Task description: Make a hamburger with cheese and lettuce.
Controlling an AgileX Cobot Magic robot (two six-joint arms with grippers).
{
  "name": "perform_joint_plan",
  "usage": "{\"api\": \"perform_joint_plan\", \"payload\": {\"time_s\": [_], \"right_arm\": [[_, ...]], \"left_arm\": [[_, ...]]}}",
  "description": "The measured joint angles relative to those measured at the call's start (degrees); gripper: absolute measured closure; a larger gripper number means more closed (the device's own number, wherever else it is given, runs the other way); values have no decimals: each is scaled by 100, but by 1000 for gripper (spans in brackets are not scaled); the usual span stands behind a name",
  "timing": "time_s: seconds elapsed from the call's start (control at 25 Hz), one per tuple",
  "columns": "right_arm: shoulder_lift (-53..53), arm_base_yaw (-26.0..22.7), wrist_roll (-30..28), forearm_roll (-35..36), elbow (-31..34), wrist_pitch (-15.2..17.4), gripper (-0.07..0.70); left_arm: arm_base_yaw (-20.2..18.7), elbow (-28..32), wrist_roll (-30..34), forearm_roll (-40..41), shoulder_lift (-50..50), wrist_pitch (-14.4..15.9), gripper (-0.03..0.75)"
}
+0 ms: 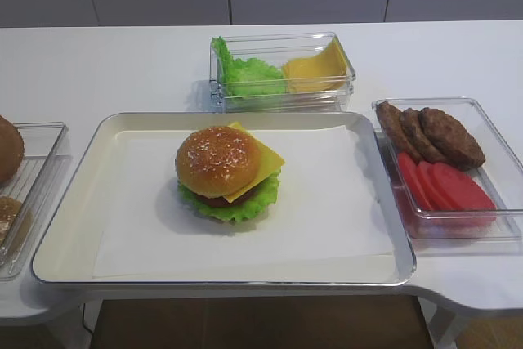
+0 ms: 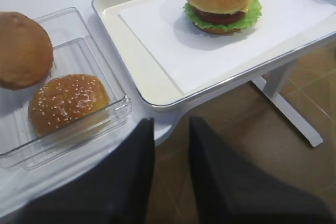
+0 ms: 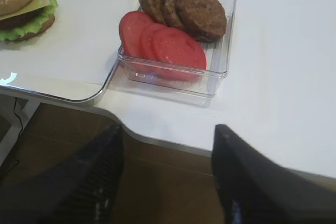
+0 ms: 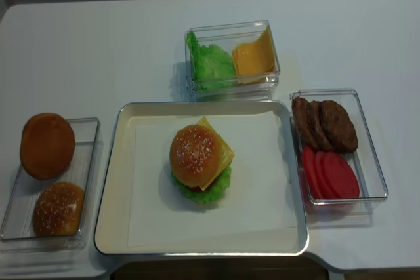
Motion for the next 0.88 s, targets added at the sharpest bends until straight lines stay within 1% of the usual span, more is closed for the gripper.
{"api": "perform_joint_plan", "payload": {"time_s": [0.08, 0.24, 0.36, 0.52, 0.88], "right_arm": [[0, 0, 0, 0, 0, 0, 208], [0, 0, 0, 0, 0, 0, 208], [0, 0, 0, 0, 0, 0, 208], [0, 0, 0, 0, 0, 0, 208], [0, 0, 0, 0, 0, 0, 208]], "left_arm": [[0, 24, 0, 0, -59, 42, 540], [0, 115, 52, 0, -120, 222, 540], [0, 174, 73, 0, -120, 264, 540], [0, 187, 87, 0, -133, 269, 540], [0, 187, -173, 195, -133, 269, 540]]}}
